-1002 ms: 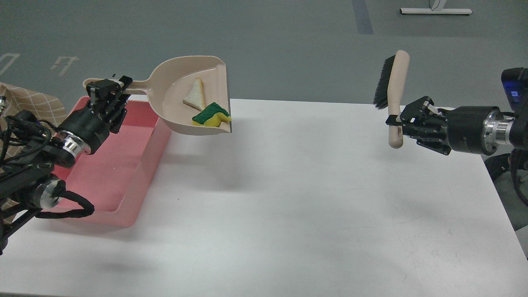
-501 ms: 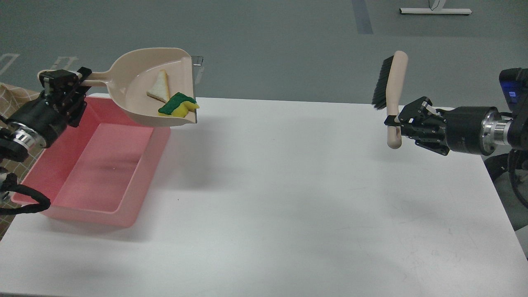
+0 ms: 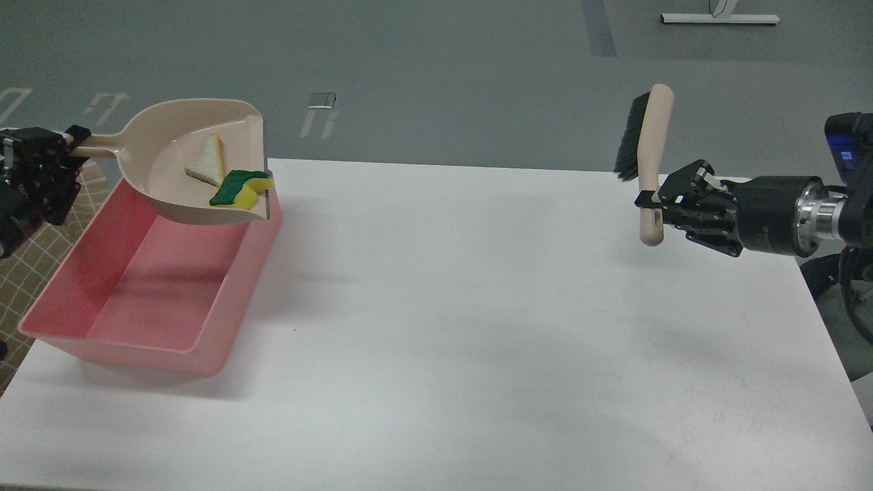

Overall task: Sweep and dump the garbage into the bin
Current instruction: 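Tilt the dustpan to dump the sponge and scrap into the bin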

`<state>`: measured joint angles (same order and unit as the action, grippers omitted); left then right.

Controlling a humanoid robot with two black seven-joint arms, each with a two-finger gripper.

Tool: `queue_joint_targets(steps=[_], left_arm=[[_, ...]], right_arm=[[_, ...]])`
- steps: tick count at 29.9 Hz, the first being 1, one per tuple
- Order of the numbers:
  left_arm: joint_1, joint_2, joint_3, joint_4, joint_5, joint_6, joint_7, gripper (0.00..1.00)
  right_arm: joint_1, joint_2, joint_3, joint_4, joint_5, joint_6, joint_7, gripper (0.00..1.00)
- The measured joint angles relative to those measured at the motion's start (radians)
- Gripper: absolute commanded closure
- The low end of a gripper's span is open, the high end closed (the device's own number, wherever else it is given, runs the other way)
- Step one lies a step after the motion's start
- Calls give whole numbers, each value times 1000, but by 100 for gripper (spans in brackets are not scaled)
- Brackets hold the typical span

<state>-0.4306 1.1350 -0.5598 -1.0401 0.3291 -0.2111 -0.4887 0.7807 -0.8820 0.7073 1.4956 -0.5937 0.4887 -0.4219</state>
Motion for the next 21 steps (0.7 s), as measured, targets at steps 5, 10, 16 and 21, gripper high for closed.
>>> queue_joint_targets(steps=[5,10,16,21], left_arm=[[11,50,1,18,1,-48,0,100],[12,97,14,20,19,-62,0,100],[13,111,18,21,113,-62,0,100],[13,126,17,21,187,-54,0,100]], right_arm=[[-1,2,1,-8,0,0,0,100],[-1,9,1,-16,0,0,0,100],[-2,12,1,-18,0,0,0,100],[-2,12,1,-21,0,0,0,100]])
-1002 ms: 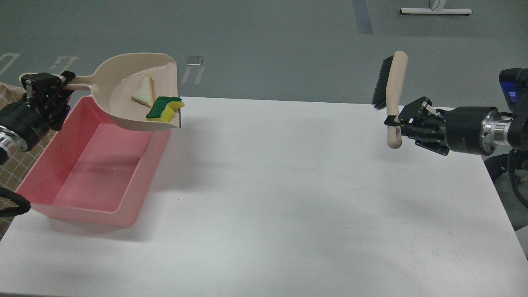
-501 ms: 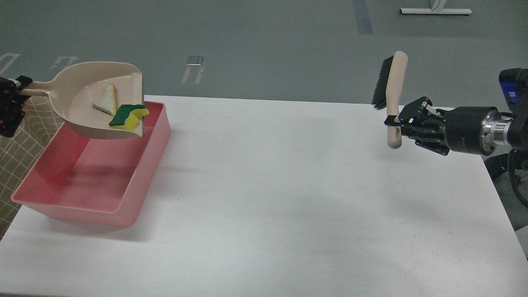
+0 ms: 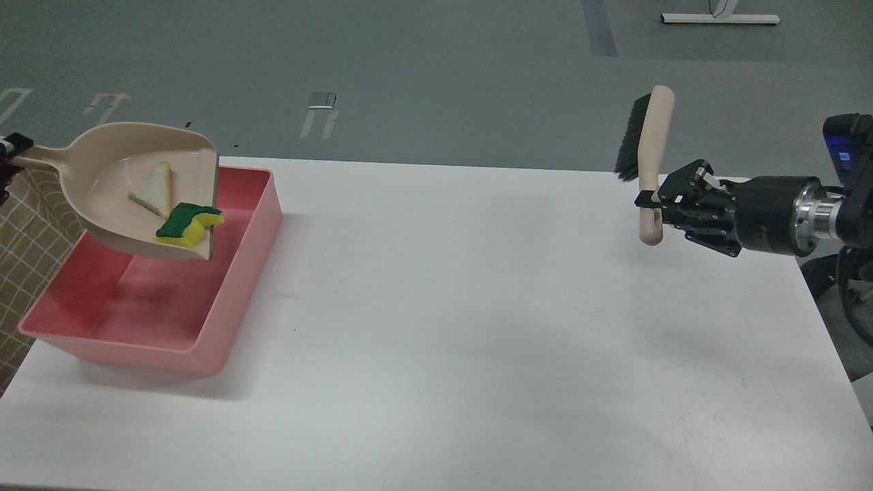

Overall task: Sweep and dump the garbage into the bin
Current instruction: 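Tilt the dustpan to dump the sponge and scrap into the bin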

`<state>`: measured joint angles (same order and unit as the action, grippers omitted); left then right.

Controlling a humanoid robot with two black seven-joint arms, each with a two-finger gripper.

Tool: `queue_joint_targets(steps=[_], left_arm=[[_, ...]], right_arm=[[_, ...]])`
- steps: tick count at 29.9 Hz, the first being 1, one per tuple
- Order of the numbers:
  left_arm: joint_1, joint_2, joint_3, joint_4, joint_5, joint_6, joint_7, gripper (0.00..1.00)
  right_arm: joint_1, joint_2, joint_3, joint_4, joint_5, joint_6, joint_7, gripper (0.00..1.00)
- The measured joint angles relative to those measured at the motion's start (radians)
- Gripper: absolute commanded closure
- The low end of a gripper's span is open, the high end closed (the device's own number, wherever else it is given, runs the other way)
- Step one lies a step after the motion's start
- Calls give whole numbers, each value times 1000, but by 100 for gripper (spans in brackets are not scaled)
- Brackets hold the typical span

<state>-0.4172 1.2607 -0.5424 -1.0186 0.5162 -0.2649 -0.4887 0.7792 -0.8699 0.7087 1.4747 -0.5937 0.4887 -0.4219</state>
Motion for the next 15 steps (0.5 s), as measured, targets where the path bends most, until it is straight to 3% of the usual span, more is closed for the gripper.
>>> queue_joint_targets(steps=[15], left_arm=[[-18,83,-20,-5,194,37,0,100]], right_arm=[[0,5,0,-5,0,0,0,100]])
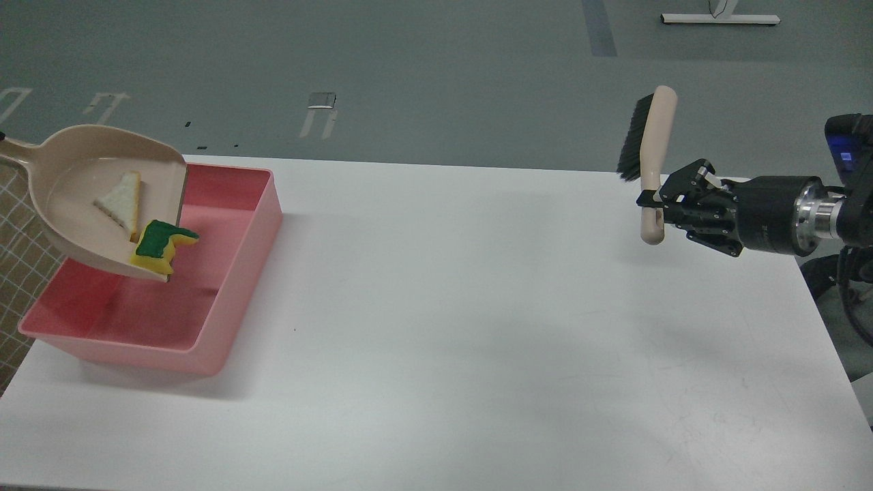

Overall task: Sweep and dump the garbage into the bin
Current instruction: 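Tilt the dustpan to dump the sponge and scrap into the bin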

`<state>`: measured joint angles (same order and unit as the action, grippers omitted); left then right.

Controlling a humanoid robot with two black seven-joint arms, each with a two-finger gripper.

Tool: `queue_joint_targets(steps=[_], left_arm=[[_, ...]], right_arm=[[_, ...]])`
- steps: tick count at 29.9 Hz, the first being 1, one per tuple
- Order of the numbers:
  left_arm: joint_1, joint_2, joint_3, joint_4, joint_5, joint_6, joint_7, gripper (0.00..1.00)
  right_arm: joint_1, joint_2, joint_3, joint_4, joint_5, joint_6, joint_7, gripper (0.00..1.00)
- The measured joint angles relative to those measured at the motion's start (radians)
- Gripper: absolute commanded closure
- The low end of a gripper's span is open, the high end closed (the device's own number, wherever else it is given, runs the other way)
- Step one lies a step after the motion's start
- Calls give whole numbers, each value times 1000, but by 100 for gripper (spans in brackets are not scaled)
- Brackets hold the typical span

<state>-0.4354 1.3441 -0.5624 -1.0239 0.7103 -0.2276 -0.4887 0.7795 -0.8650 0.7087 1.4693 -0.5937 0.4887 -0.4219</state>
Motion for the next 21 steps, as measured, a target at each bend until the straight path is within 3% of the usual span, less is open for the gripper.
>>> queue_joint_targets(steps=[21], left_arm=[[-107,64,-1,-85,240,4,0,100]], right_arm=[[1,3,2,-1,0,0,0,100]])
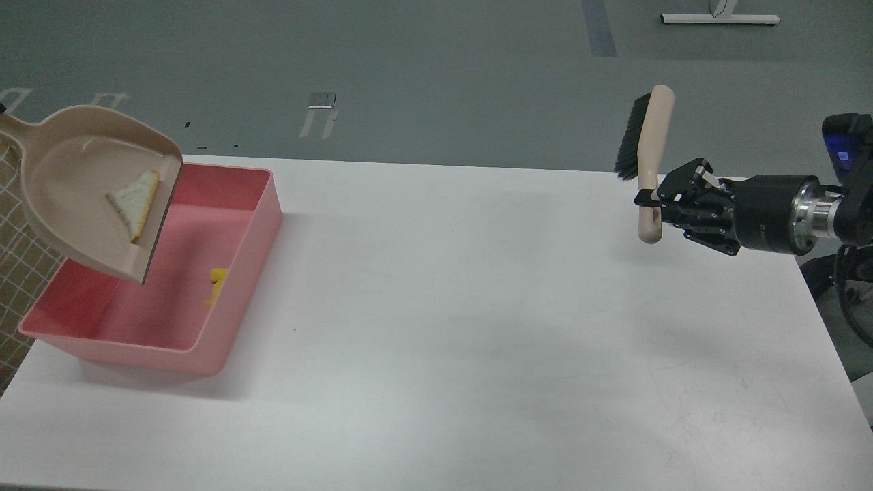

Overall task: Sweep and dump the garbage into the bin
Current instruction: 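Tilt the dustpan to dump the sponge and scrap into the bin, then bring the empty dustpan back down onto the table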

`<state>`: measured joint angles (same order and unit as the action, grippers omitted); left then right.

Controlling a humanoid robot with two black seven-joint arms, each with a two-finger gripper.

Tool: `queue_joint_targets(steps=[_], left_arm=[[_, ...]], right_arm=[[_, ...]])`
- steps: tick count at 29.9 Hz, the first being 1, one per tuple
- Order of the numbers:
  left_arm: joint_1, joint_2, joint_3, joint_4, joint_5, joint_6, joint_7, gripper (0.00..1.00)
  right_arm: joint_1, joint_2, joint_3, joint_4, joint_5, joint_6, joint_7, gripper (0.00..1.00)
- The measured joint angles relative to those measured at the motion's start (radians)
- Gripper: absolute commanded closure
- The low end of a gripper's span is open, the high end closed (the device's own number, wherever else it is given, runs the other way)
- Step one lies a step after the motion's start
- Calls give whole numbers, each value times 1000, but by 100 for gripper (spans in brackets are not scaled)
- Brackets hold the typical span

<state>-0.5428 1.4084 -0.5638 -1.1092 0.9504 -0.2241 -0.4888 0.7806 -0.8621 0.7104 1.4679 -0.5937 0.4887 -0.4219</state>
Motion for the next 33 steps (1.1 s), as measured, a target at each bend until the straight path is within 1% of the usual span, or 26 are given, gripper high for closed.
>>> queue_joint_targets(steps=[10,17,22,25,27,30,33], left_arm=[[-12,2,1,-4,90,5,0,100],[-13,20,3,-52,186,101,0,100],[-33,21,1,-59,172,107,0,100],[-78,15,-3,-60,108,59,0,100],[-104,14,-3,-60,43,5,0,100],[-158,9,-3,-60,-92,-97,0,100],[-196,-9,-3,-73,-195,-157,0,100]], right_arm=[[-1,0,0,-5,0,0,0,100],[-1,0,0,-7,0,0,0,100],[-1,2,0,-6,0,0,0,100],[-1,3,0,-6,0,0,0,100],[-1,3,0,-6,0,0,0,100],[0,3,0,-5,1,0,0,100],[0,3,0,-2,1,0,0,100]])
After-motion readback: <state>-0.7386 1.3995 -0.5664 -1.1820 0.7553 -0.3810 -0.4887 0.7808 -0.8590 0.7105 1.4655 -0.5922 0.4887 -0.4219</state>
